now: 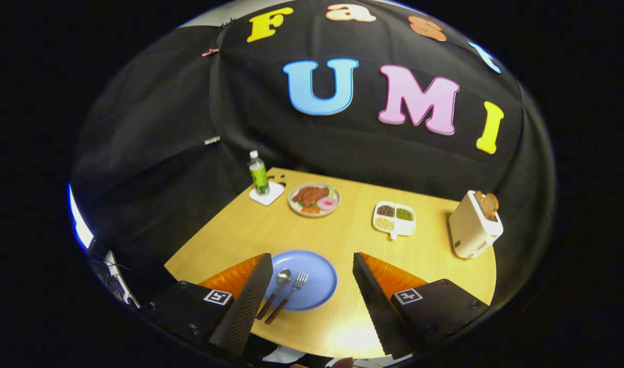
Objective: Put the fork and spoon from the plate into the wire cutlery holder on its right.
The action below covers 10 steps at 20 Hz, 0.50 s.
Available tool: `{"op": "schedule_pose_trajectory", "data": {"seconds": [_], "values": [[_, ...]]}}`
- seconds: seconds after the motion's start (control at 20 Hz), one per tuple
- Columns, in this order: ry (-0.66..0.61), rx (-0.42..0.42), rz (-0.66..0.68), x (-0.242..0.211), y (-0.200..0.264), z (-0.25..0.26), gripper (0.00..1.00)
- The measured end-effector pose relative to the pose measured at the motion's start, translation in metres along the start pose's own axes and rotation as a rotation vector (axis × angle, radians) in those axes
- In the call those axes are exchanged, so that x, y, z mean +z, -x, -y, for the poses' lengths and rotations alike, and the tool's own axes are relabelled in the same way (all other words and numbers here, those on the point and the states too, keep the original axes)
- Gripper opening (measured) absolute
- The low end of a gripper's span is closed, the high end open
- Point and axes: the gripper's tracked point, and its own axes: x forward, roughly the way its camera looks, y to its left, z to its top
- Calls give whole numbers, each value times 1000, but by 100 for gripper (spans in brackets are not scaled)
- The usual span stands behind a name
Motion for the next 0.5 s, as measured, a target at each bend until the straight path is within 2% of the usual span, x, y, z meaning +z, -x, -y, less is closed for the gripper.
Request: {"op": "schedule_pose_trajectory", "data": {"seconds": [0.35,0.5], "values": [[-70,94,-254,-82,-48,-26,93],[-66,102,-325,-110,-70,-31,92]]}}
